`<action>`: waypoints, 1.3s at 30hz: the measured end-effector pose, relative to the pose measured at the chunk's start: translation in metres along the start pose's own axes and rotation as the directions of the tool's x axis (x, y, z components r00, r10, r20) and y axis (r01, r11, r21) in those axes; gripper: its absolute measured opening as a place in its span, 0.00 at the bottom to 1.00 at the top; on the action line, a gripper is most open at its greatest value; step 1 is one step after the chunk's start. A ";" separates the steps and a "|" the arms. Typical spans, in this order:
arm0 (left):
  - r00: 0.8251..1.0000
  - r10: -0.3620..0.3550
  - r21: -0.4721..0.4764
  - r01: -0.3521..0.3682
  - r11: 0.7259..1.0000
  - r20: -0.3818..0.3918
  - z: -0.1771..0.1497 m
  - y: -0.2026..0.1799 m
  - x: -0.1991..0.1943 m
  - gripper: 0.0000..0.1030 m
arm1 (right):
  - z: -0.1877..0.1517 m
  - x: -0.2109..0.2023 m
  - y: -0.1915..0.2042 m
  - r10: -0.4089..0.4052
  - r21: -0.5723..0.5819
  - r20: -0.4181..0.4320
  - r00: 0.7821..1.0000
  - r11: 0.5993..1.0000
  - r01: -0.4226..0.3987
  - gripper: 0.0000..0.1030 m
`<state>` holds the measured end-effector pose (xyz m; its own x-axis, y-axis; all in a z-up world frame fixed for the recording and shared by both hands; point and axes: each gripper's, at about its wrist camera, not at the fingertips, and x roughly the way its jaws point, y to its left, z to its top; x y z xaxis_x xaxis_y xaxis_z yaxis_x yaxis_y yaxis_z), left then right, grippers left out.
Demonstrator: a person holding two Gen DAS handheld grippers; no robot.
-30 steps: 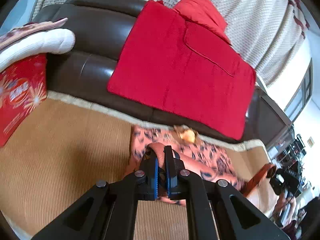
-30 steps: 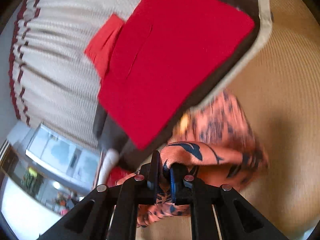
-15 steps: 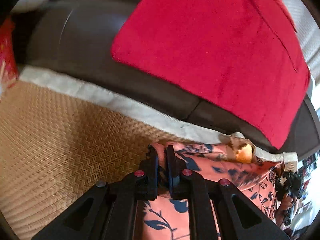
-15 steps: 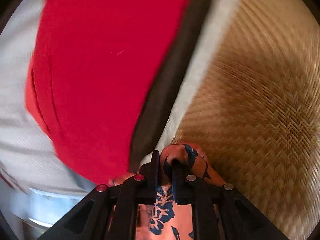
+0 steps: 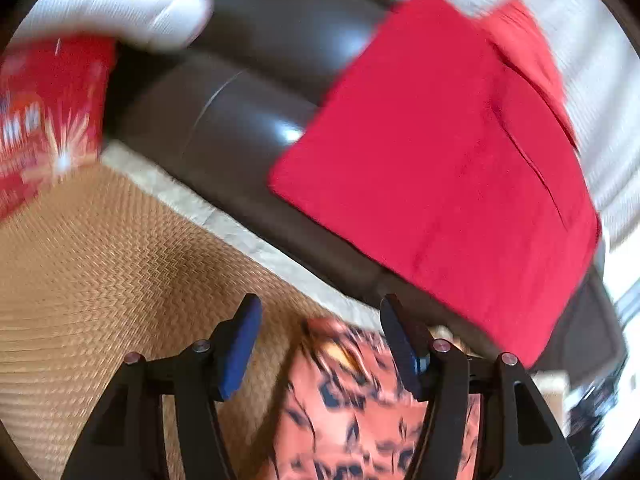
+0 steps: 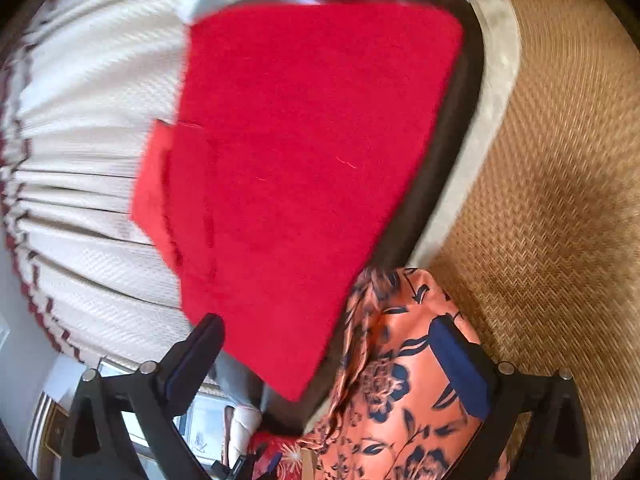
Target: Fold small clothes
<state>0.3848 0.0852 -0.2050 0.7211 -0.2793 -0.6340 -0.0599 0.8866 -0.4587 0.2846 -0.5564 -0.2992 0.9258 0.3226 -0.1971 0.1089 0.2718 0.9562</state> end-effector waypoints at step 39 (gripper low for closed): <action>0.952 0.292 0.395 -0.233 0.888 -0.095 -0.156 -0.122 0.051 0.72 | -0.132 0.071 0.027 -0.466 -0.446 -0.175 0.867 0.823 0.353 0.76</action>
<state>0.3214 -0.0947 -0.2786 0.6034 -0.0421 -0.7963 0.0517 0.9986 -0.0136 0.3058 -0.4066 -0.3155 0.6888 0.3112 -0.6547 0.2547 0.7417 0.6205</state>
